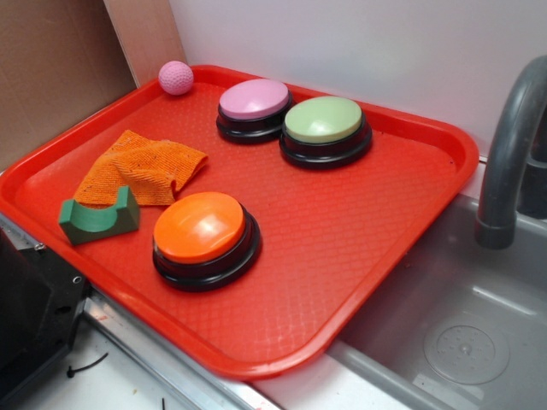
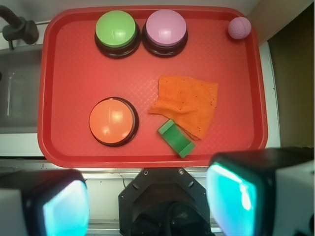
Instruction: Push the orange button.
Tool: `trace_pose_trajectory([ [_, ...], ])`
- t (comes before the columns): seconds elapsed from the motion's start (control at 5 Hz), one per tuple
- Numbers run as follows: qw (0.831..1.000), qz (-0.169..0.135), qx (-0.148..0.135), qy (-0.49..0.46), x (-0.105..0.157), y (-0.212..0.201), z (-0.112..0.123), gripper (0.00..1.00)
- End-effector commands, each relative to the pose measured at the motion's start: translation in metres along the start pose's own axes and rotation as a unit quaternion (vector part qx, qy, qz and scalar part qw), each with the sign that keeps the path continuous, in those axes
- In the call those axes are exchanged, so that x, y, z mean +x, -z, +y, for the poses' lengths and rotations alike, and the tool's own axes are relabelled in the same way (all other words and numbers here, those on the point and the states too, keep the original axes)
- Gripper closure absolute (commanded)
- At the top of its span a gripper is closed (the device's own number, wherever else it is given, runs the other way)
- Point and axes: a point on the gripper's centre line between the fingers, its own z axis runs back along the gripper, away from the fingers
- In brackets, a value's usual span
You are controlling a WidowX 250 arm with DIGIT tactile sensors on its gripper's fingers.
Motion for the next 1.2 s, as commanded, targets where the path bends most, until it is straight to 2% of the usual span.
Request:
trace_pose_trajectory([
  [0.0,1.0,0.0,0.0,0.0,0.0,0.0,0.0,0.0],
  [0.2,0.992,-0.006,-0.001,0.126,0.025,0.053,-0.049,0.0],
  [0.4,0.969,0.011,-0.024,0.246,0.013,0.101,-0.083,0.0],
  [0.6,0.96,0.008,-0.051,0.274,0.004,0.133,-0.085,0.0],
  [0.8,0.949,0.058,-0.053,0.304,-0.01,0.153,-0.075,0.0],
  [1.0,0.949,0.058,-0.053,0.304,-0.01,0.153,-0.075,0.0],
])
